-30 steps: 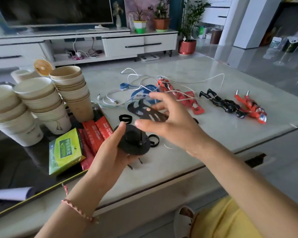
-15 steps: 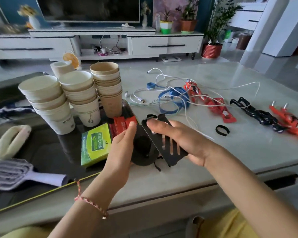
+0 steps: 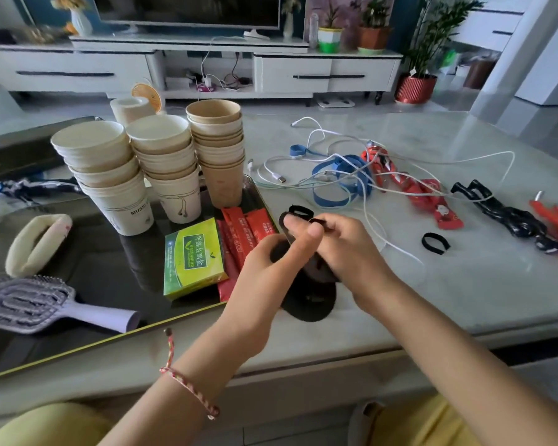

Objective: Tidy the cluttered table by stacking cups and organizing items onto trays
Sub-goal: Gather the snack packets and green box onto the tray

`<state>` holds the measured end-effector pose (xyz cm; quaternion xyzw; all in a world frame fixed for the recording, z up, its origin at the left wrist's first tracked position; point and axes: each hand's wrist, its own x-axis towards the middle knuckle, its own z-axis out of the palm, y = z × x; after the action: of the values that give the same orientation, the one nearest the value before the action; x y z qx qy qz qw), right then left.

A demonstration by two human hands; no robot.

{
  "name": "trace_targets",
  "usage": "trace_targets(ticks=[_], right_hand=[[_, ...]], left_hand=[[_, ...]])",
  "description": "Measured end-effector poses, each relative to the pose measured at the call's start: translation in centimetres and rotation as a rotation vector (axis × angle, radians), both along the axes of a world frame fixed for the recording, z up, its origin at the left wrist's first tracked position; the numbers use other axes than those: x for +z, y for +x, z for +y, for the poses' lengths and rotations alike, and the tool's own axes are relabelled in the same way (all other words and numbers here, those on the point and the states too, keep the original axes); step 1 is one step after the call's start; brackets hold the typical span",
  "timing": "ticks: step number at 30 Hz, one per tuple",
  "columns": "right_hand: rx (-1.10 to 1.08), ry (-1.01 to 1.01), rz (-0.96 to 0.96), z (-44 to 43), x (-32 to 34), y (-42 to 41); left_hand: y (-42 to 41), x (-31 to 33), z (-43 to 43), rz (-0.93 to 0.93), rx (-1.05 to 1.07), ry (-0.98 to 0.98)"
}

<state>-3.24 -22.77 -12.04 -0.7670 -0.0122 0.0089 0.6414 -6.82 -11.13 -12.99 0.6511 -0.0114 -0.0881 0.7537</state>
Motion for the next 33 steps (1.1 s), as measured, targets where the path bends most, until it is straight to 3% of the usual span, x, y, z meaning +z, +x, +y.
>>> trace_targets(ticks=[3, 7, 15, 20, 23, 26, 28, 31, 33], right_hand=[[-0.148, -0.051, -0.173, 0.7, -0.3, -0.1], [-0.194, -0.06, -0.303, 0.7, 0.1, 0.0], [-0.045, 0.066, -0.144, 1.7, 1.6, 0.7], [0.145, 0.054, 0.05, 3.4, 1.9, 0.6], [0.303, 0.16, 0.173, 5.0, 1.5, -0.1], [0.332, 0.195, 0.209, 6.7, 0.9, -0.5], [0.282, 0.218, 0.23, 6.8, 0.6, -0.3], [0.204, 0.196, 0.211, 9.0, 0.6, 0.0], [0.156, 0.133, 0.159, 10.6, 0.2, 0.1]], left_hand=[[0.9, 0.1, -0.2, 0.08, -0.044, -0.148], [0.8, 0.2, 0.1, 0.028, -0.111, -0.303], [1.3, 1.0, 1.4, 0.014, -0.057, -0.312], [1.1, 1.5, 4.4, -0.082, 0.198, -0.325], [0.5, 1.3, 6.3, -0.134, 0.296, -0.281], [0.1, 0.5, 9.0, -0.073, 0.341, -0.089], [0.4, -0.1, 10.4, -0.039, 0.374, 0.187], [-0.2, -1.3, 13.2, -0.103, 0.425, 0.686], [-0.9, -1.8, 14.5, -0.169, 0.445, 0.916]])
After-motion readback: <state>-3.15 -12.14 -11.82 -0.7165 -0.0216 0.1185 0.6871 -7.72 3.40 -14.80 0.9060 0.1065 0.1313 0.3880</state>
